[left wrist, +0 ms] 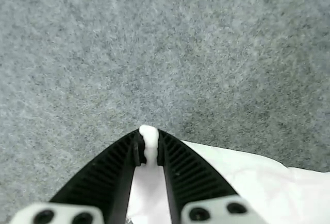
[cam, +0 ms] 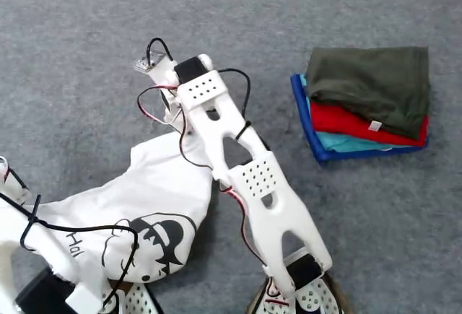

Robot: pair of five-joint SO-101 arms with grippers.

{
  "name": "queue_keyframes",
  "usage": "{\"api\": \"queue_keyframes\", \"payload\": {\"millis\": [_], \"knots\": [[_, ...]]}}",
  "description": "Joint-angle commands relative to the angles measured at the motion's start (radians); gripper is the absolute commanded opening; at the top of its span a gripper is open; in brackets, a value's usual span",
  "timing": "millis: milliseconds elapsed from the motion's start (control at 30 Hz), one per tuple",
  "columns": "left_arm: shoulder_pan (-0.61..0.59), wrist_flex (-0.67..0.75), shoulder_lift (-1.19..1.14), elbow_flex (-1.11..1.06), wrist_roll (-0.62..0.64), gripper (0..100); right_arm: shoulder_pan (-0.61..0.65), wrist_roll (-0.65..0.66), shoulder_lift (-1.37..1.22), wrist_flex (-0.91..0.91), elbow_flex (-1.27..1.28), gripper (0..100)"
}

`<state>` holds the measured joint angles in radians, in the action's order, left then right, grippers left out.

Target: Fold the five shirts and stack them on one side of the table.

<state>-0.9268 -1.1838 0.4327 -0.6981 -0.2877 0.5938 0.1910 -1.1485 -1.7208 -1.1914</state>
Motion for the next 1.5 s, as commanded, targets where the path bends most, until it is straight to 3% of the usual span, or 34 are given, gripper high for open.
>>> {"api": "queue_keyframes", "payload": {"millis": [0,333,667,867,1100,1467], "knots": [[0.009,0.009,0.028,0.005,0.0,2,-0.019,-0.026,0.013,-0.049,-0.064,27.1],[0.009,0.008,0.028,0.005,0.0,2,-0.018,-0.16,-0.056,-0.06,-0.071,27.0],[0.014,0.009,0.03,-0.029,0.0,2,-0.013,-0.169,0.045,-0.066,-0.177,27.0],[0.009,0.009,0.03,-0.028,-0.002,2,-0.013,-0.267,0.153,-0.066,-0.065,27.0],[0.008,0.011,0.03,-0.026,-0.006,2,-0.001,-0.265,0.222,-0.06,0.203,27.0],[0.011,0.011,0.03,-0.026,-0.006,2,0.021,-0.265,0.2,0.028,0.24,27.0]]}}
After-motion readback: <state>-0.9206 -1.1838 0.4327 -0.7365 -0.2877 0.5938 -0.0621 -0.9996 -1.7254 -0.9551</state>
